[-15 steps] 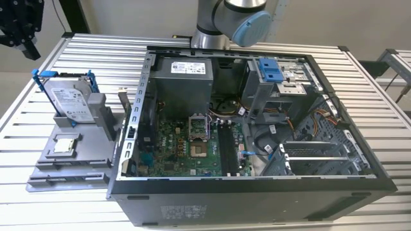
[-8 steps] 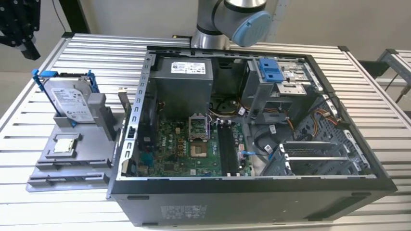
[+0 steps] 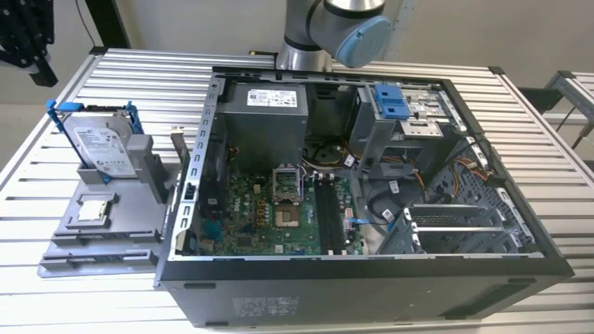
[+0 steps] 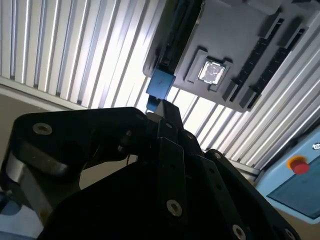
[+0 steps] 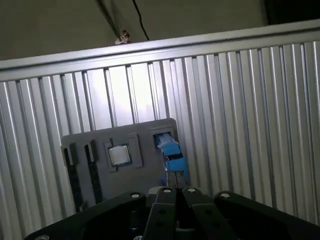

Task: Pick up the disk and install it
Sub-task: 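Pick up the disk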

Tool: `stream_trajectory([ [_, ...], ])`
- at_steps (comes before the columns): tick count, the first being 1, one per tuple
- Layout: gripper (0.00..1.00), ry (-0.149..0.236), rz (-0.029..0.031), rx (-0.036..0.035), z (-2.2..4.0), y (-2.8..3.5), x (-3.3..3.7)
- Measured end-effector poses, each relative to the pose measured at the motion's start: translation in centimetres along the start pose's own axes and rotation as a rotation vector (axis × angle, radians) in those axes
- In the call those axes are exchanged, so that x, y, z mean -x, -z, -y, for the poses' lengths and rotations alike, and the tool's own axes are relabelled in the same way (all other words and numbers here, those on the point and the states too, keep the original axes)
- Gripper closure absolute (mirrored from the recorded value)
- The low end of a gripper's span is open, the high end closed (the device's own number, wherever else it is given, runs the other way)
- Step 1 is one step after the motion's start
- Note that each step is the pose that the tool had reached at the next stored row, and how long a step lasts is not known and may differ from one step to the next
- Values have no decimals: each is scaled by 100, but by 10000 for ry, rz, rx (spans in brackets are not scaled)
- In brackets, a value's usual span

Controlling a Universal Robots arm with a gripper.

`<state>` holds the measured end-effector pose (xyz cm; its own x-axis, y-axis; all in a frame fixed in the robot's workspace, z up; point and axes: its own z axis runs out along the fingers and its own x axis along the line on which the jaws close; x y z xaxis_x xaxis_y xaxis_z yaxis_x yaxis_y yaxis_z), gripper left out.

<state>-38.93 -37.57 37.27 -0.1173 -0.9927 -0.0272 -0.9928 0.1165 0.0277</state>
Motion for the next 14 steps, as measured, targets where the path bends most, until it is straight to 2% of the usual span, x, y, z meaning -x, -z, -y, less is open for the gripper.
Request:
stream_trajectory([
  [9, 100, 1597, -44, 40, 2, -4, 1],
  [12, 100, 1918, -54, 50, 22, -6, 3],
  [14, 100, 1997, -55, 51, 38, -8, 5],
])
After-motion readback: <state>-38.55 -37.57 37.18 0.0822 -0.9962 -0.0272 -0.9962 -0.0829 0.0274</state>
